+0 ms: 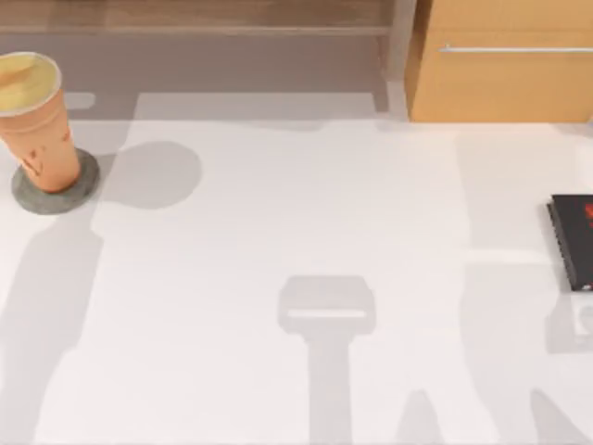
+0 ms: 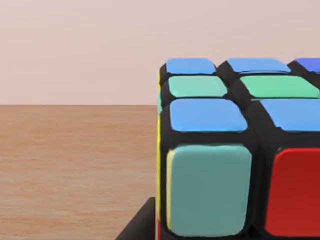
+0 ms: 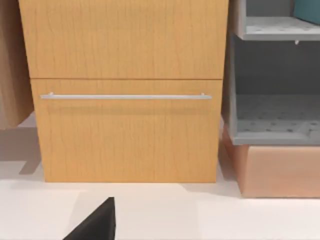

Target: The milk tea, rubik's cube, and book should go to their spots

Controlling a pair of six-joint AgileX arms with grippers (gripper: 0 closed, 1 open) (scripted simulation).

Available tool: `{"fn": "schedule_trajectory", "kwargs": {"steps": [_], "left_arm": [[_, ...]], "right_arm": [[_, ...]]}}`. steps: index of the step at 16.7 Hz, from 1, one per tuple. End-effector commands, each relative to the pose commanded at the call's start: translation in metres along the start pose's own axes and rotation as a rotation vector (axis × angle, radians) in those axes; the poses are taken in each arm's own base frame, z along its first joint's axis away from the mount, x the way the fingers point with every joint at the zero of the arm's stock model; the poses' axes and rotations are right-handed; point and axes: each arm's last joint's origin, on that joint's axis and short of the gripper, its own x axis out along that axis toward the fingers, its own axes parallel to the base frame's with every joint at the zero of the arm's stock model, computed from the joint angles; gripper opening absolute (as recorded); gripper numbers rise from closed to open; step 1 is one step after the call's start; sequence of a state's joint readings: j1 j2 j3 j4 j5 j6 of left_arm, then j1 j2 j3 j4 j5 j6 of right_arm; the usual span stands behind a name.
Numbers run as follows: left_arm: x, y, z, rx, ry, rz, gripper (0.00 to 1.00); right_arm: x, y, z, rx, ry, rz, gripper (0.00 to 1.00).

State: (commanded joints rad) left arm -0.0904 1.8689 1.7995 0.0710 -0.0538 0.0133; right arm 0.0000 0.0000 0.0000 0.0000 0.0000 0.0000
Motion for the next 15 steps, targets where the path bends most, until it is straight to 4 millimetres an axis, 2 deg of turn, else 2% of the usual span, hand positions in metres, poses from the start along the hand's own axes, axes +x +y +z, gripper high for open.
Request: {"fn": "schedule_trajectory", "kwargs": {"steps": [5,15], "left_arm": [[0.0000,0.0000,0.0000,0.000,0.000,0.000,0.98],[-0.0011,-0.0007,0.0004,0.000,-0.001,-0.001,1.00]], "right_arm": [[0.0000,0.0000,0.0000,0.000,0.000,0.000,1.00],[0.0000,0.0000,0.0000,0.000,0.000,0.000,1.00]]}}
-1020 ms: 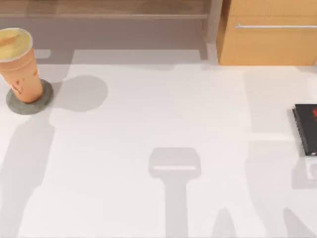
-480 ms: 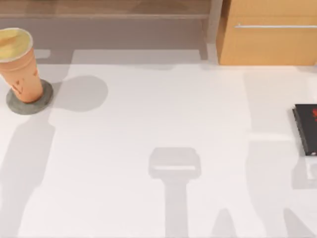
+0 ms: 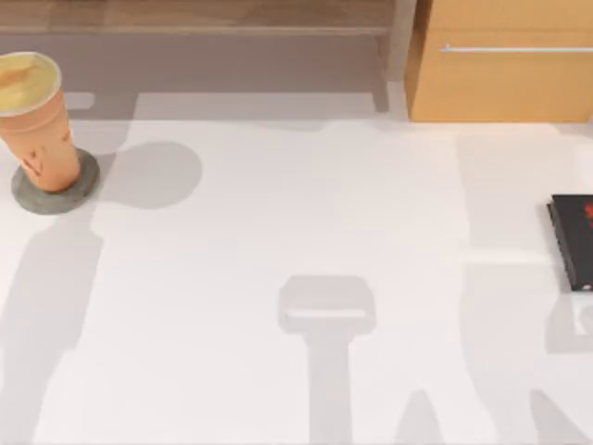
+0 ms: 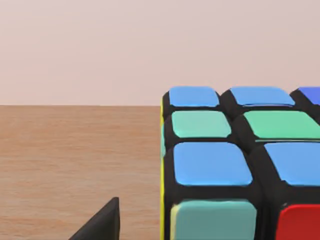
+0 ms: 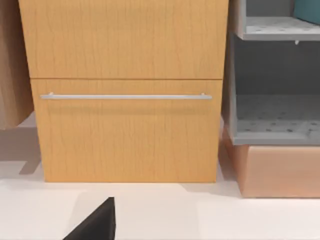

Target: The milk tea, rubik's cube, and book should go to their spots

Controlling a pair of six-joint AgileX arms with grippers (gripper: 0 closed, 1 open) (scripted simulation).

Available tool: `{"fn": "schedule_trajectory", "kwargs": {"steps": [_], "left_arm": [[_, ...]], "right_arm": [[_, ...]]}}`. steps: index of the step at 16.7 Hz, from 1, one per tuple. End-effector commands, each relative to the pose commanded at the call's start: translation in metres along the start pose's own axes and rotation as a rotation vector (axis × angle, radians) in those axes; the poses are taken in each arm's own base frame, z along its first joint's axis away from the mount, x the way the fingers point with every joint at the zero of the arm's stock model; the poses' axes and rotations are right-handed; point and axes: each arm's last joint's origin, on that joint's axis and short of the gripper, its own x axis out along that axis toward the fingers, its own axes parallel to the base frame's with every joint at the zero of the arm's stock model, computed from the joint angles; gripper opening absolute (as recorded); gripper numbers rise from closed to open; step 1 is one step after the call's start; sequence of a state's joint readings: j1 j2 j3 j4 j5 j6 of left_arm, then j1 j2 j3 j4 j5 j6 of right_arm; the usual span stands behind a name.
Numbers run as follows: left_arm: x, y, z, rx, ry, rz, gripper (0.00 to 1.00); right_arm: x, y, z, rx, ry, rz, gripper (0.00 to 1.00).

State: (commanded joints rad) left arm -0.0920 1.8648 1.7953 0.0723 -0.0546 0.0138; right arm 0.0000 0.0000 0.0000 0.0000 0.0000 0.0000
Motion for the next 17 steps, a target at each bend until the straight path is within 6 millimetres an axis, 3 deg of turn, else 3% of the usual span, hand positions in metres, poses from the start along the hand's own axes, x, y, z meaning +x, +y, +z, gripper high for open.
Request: {"fn": "schedule_trajectory", "kwargs": {"steps": [6,12,14,17], "left_arm": [[-0.027,0.000,-0.001,-0.001,0.003,-0.002,1.00],[-0.030,0.001,0.000,0.000,0.004,0.001,1.00],[-0.044,0.002,0.002,0.002,0.007,-0.002,1.00],[-0.084,0.007,0.006,0.004,0.007,-0.003,1.00]], "right_arm": [[0.000,0.000,0.000,0.000,0.000,0.000,1.00],[0.000,0.000,0.000,0.000,0.000,0.000,1.00],[0.000,0.000,0.000,0.000,0.000,0.000,1.00],[0.000,0.000,0.000,0.000,0.000,0.000,1.00]]}}
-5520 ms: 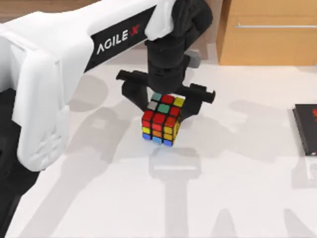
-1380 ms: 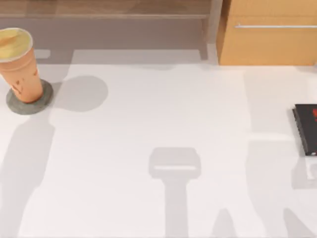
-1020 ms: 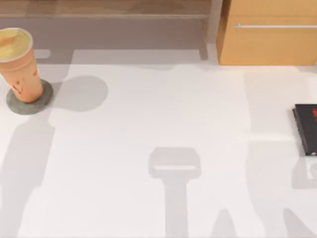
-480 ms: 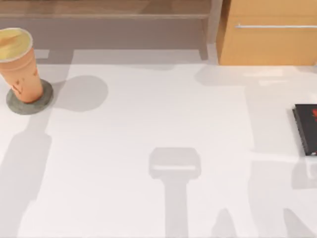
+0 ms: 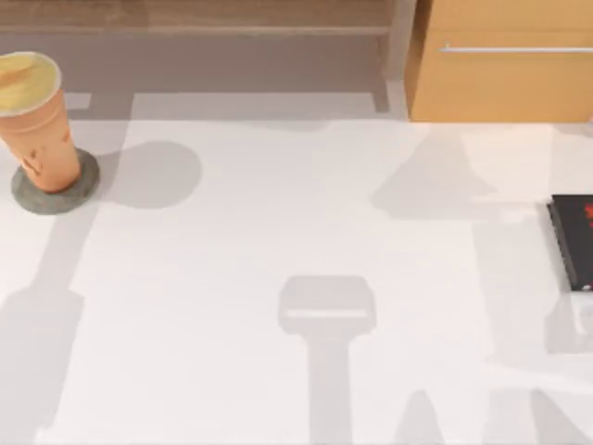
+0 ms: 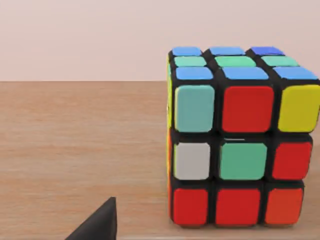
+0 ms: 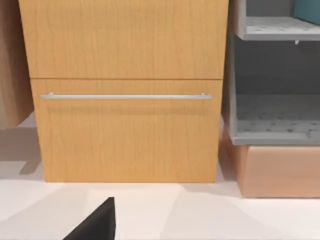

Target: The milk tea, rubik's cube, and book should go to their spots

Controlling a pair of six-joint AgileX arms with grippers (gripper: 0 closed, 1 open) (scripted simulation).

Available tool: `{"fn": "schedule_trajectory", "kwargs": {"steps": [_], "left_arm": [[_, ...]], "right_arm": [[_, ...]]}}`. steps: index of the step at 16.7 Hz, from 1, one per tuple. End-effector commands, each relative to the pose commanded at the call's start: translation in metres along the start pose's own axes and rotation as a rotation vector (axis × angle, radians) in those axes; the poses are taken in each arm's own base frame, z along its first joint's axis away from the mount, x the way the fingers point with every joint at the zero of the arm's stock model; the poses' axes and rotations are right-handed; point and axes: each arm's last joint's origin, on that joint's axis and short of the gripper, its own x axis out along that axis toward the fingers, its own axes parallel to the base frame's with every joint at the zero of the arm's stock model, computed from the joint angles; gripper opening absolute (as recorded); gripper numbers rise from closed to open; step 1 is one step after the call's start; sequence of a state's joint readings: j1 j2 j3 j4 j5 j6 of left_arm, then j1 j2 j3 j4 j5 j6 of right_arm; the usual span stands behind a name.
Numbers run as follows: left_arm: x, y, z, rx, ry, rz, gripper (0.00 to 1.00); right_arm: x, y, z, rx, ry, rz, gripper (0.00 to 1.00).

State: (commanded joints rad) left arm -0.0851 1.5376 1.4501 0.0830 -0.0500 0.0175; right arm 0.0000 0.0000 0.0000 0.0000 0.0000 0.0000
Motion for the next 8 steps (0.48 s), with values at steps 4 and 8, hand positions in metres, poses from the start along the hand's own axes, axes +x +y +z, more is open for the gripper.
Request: {"fn": "schedule_trajectory", "kwargs": {"steps": [4,8], "left_arm": [[-0.079,0.008,-0.009,-0.002,-0.005,0.003,1.00],[-0.161,0.014,-0.050,-0.004,-0.009,0.006,1.00]], "right_arm": [[0.000,0.000,0.000,0.000,0.000,0.000,1.00],[0.000,0.000,0.000,0.000,0.000,0.000,1.00]]}}
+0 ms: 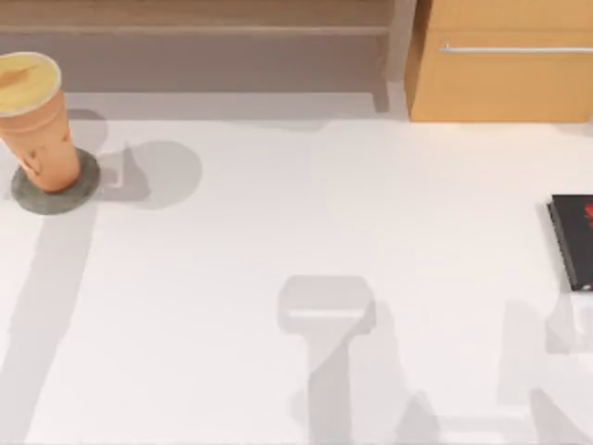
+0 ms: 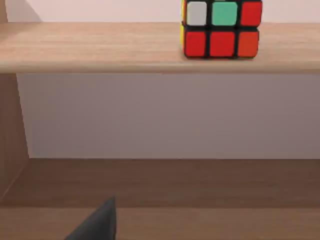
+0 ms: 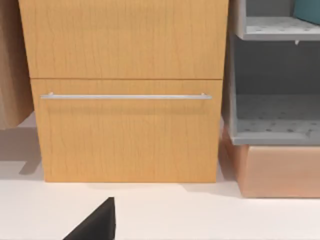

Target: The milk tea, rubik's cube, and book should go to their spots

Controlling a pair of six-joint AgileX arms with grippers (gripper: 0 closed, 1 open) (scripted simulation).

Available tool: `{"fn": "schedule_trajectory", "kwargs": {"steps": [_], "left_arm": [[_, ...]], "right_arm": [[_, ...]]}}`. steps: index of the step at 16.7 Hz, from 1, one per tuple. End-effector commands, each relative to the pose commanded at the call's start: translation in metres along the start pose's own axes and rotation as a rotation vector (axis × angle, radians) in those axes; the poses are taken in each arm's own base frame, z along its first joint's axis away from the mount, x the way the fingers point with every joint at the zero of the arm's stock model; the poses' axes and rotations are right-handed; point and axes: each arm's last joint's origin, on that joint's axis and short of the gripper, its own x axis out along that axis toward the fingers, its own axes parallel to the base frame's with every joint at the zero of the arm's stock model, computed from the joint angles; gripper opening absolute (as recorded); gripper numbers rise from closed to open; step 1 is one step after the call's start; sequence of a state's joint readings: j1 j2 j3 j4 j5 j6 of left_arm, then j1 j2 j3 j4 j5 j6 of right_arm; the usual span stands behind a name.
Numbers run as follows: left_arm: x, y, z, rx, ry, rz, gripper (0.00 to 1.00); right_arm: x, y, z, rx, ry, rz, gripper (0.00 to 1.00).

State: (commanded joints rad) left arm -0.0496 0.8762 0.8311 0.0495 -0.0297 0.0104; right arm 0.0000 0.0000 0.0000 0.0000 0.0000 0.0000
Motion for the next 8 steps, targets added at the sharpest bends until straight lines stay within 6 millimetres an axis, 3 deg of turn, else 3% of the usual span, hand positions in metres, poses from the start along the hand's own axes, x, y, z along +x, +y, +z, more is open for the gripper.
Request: {"fn": "schedule_trajectory", "kwargs": {"steps": [4,8], "left_arm": [[-0.062,0.003,-0.067,-0.002,-0.003,0.005,1.00],[-0.092,0.005,-0.137,-0.002,-0.003,0.011,1.00]], "right_arm": [[0.000,0.000,0.000,0.000,0.000,0.000,1.00],[0.000,0.000,0.000,0.000,0.000,0.000,1.00]]}}
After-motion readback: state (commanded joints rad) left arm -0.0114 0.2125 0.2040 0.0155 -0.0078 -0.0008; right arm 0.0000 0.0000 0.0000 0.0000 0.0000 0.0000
